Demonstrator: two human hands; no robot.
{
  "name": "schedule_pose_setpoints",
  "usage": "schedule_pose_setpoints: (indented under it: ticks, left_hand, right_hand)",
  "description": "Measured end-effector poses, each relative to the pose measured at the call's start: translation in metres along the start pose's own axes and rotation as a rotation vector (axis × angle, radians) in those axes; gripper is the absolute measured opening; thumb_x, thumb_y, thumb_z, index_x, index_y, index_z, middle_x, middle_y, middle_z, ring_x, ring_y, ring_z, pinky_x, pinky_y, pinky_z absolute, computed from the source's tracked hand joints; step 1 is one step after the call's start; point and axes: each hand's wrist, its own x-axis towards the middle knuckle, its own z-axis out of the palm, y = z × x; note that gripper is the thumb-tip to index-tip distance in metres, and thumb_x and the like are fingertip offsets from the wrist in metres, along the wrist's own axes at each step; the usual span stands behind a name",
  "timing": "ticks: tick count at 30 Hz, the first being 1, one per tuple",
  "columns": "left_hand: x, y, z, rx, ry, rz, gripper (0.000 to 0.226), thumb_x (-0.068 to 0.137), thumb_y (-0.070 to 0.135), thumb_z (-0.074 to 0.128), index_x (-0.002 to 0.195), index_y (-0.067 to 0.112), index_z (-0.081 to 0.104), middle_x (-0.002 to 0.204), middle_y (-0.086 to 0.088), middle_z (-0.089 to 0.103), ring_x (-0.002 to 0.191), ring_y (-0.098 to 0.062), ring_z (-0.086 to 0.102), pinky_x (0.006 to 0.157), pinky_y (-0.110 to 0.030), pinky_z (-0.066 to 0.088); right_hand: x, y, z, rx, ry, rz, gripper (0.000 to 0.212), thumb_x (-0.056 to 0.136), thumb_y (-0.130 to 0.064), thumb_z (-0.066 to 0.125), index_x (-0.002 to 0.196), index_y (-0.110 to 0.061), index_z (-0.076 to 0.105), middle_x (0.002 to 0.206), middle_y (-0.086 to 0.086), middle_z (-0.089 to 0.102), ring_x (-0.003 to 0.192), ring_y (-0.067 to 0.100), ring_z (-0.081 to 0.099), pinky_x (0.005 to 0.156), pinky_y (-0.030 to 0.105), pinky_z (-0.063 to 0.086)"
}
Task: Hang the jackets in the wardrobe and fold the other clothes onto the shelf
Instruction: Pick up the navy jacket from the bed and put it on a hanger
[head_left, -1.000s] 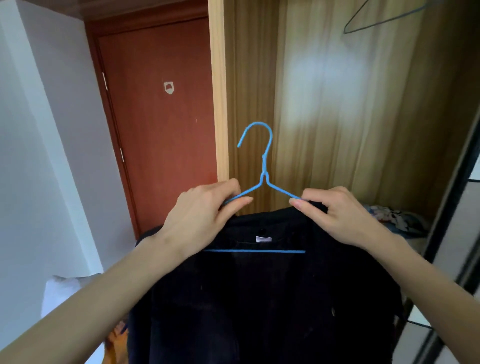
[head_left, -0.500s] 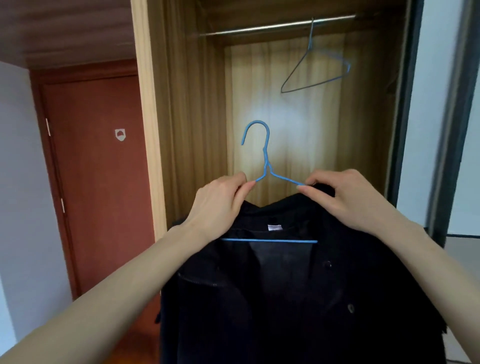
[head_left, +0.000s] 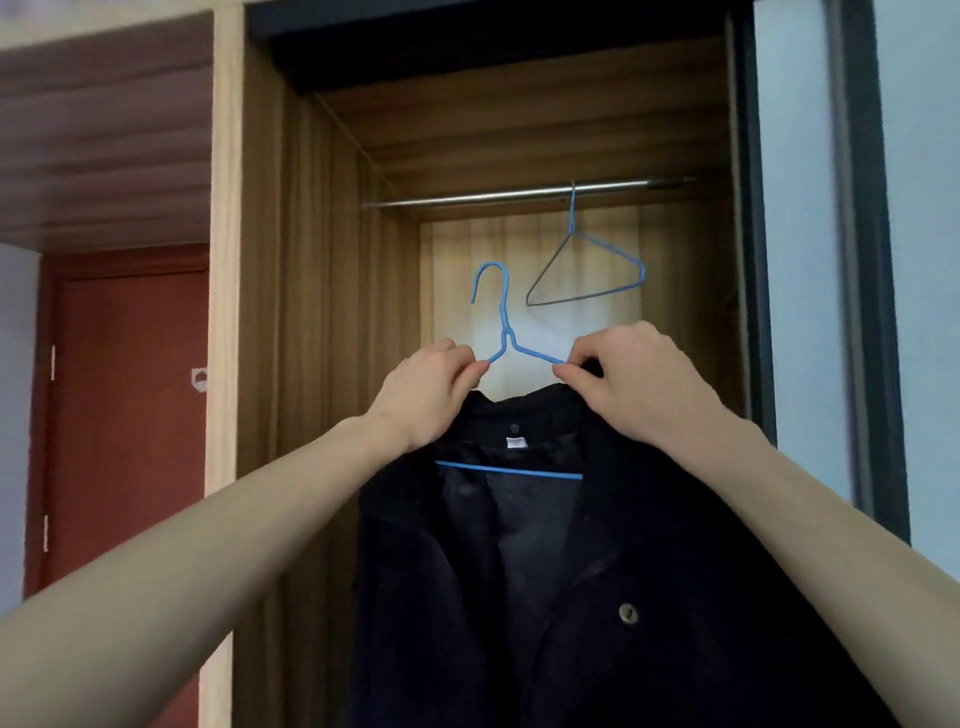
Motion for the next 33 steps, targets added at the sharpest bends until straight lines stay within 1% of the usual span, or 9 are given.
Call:
schedule_pose_setpoints:
  ticks: [3, 7, 10, 14, 19, 22, 26, 30, 33]
  left_hand:
    - [0.021, -0.013, 0.009, -0.068, 0.002, -0.058, 0.030, 0.109, 0.040, 0.044, 0.116, 0.019, 0.065, 0.107, -0.001, 0.057, 0.105, -0.032, 0.060, 0.095, -0.050, 0.050]
    - [0.032, -0.026, 0.028, -0.106, 0.012, -0.074, 0.044, 0.109, 0.043, 0.044, 0.147, 0.021, 0.049, 0.135, -0.001, 0.050, 0.130, -0.026, 0.051, 0.108, -0.048, 0.044]
    - [0.042, -0.037, 0.041, -0.150, 0.031, -0.073, 0.050, 0.109, 0.043, 0.043, 0.154, 0.021, 0.041, 0.150, 0.003, 0.041, 0.139, -0.022, 0.044, 0.112, -0.046, 0.041]
    - [0.059, -0.056, 0.055, -0.139, 0.068, -0.058, 0.052, 0.108, 0.046, 0.042, 0.155, 0.024, 0.041, 0.160, 0.003, 0.036, 0.149, -0.020, 0.032, 0.119, -0.048, 0.032]
    - [0.088, -0.088, 0.062, -0.178, 0.073, -0.058, 0.055, 0.108, 0.051, 0.040, 0.156, 0.025, 0.040, 0.158, 0.006, 0.036, 0.146, -0.019, 0.034, 0.117, -0.046, 0.035]
    - [0.107, -0.107, 0.062, -0.216, 0.086, -0.059, 0.053, 0.109, 0.049, 0.037, 0.156, 0.024, 0.040, 0.157, 0.005, 0.038, 0.143, -0.020, 0.039, 0.115, -0.046, 0.037]
    - [0.131, -0.128, 0.063, -0.232, 0.117, -0.075, 0.047, 0.110, 0.047, 0.033, 0.149, 0.025, 0.047, 0.145, 0.002, 0.050, 0.135, -0.023, 0.048, 0.111, -0.047, 0.039]
    - [0.153, -0.141, 0.062, -0.199, 0.103, -0.058, 0.045, 0.110, 0.050, 0.032, 0.141, 0.026, 0.053, 0.138, 0.000, 0.059, 0.129, -0.024, 0.053, 0.108, -0.049, 0.041]
    - [0.169, -0.148, 0.060, -0.190, 0.113, -0.034, 0.042, 0.109, 0.051, 0.032, 0.133, 0.028, 0.057, 0.130, 0.001, 0.062, 0.123, -0.024, 0.056, 0.105, -0.048, 0.043]
  right_hand:
    - [0.029, 0.001, 0.009, -0.006, 0.027, 0.063, 0.027, 0.101, -0.039, 0.062, 0.090, -0.018, 0.074, 0.085, 0.008, 0.065, 0.085, 0.034, 0.057, 0.065, 0.034, 0.036]
    - [0.063, 0.002, 0.020, 0.017, 0.051, 0.150, 0.025, 0.102, -0.036, 0.063, 0.094, -0.014, 0.074, 0.077, 0.001, 0.054, 0.081, 0.031, 0.054, 0.068, 0.033, 0.037]
    - [0.085, 0.001, 0.031, 0.032, 0.087, 0.186, 0.025, 0.102, -0.035, 0.063, 0.098, -0.013, 0.074, 0.087, 0.005, 0.053, 0.081, 0.032, 0.050, 0.069, 0.035, 0.039]
    - [0.115, -0.005, 0.047, 0.022, 0.134, 0.181, 0.023, 0.101, -0.035, 0.065, 0.097, -0.015, 0.074, 0.094, 0.009, 0.055, 0.083, 0.033, 0.048, 0.071, 0.036, 0.040]
    - [0.168, -0.011, 0.065, -0.026, 0.170, 0.221, 0.020, 0.098, -0.033, 0.070, 0.091, -0.015, 0.075, 0.087, 0.008, 0.053, 0.082, 0.036, 0.051, 0.069, 0.034, 0.039]
    - [0.204, -0.015, 0.072, -0.081, 0.188, 0.260, 0.020, 0.096, -0.031, 0.072, 0.094, -0.012, 0.072, 0.095, 0.011, 0.056, 0.089, 0.037, 0.057, 0.072, 0.036, 0.041]
    - [0.245, -0.013, 0.078, -0.146, 0.215, 0.298, 0.022, 0.095, -0.033, 0.072, 0.099, -0.012, 0.070, 0.112, 0.016, 0.066, 0.109, 0.043, 0.064, 0.076, 0.039, 0.046]
    - [0.275, -0.014, 0.081, -0.162, 0.250, 0.338, 0.022, 0.093, -0.031, 0.071, 0.107, -0.014, 0.072, 0.121, 0.017, 0.066, 0.113, 0.044, 0.063, 0.086, 0.044, 0.052]
    - [0.297, -0.020, 0.081, -0.164, 0.287, 0.337, 0.023, 0.093, -0.026, 0.070, 0.112, -0.012, 0.071, 0.122, 0.018, 0.067, 0.113, 0.045, 0.063, 0.086, 0.044, 0.052]
